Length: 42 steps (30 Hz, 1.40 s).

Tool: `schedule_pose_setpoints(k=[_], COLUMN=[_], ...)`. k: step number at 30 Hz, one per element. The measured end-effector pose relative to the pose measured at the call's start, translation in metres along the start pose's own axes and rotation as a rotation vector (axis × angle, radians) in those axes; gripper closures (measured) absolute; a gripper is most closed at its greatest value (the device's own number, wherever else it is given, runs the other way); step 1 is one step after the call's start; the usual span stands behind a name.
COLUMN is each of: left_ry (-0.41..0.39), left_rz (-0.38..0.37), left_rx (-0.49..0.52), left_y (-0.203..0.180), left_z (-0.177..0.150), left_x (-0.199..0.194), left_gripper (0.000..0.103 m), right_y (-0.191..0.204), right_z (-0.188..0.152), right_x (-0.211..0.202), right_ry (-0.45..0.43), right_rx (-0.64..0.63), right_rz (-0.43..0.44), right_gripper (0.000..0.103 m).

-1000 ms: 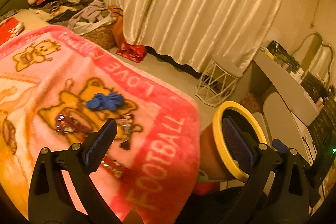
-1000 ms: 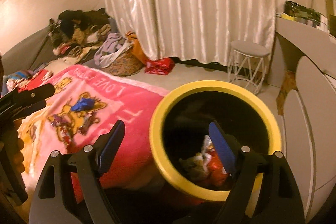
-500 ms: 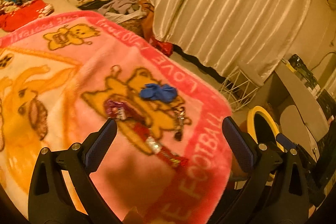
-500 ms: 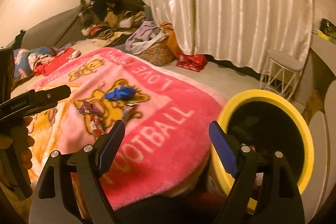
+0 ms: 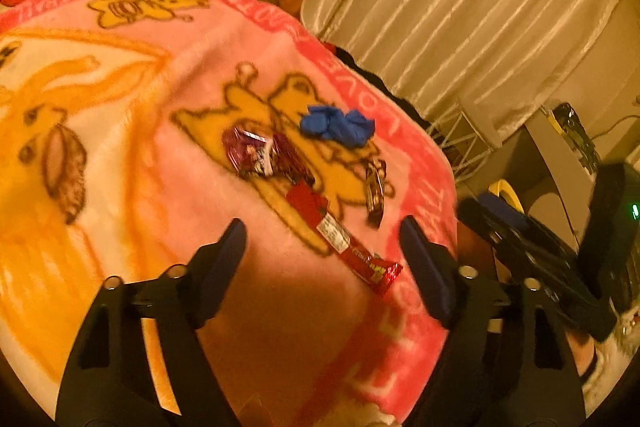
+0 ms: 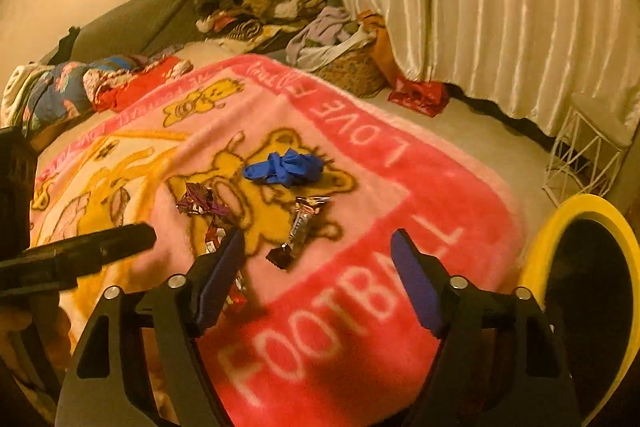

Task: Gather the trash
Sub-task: 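Move both tools back to the remaining trash on the blanket, then grasp the red candy bar with the left gripper while the right grasps a silver wrapper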

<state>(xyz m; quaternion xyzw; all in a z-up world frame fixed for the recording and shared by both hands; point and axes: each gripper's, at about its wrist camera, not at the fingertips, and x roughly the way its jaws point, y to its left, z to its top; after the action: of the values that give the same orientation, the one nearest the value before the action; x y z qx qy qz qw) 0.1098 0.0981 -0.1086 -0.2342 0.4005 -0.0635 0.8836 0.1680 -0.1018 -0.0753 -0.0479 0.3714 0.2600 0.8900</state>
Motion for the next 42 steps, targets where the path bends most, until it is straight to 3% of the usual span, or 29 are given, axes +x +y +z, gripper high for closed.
schedule_pose_setpoints(k=[4,10,14,17,19,21,24,32,42], left_ry=[0.051,0.129,0.165,0.178,0.187,0.194,0.193,0.153,0.083], left_rz=[-0.039,-0.093,-0.089,-0.089,-0.085,-0.087,-0.085,-0.075,-0.083], left_rx=[-0.021,-0.043,-0.065,-0.088,-0.103,-0.119,-0.128,-0.091,-0.012], left_y=[0.002,-0.005,-0.005,-0.003,-0.001,0.002,0.003,-0.004,-0.027], left_z=[-0.003,-0.010,-0.011,-0.011,-0.010,-0.012,-0.014,-0.015,-0.007], left_x=[0.013,0.035,0.050,0.058,0.063,0.067,0.068,0.055,0.033], left_gripper=[0.052,0.059,0.065,0.070,0.078,0.084,0.087,0.091,0.094], right_y=[0.001,-0.005,-0.012,-0.013,-0.014,-0.016,-0.021,-0.027,-0.040], right_z=[0.004,0.008,0.011,0.011,0.010,0.006,0.003,-0.001,-0.014], right_x=[0.028,0.061,0.080,0.094,0.100,0.102,0.095,0.052,-0.004], right_ry=[0.054,0.119,0.159,0.197,0.214,0.221,0.202,0.098,0.007], right_rx=[0.002,0.043,0.082,0.099,0.102,0.115,0.147,0.187,0.217], right_rz=[0.028,0.067,0.094,0.118,0.123,0.133,0.141,0.130,0.057], right_gripper=[0.044,0.054,0.058,0.066,0.079,0.083,0.088,0.088,0.088])
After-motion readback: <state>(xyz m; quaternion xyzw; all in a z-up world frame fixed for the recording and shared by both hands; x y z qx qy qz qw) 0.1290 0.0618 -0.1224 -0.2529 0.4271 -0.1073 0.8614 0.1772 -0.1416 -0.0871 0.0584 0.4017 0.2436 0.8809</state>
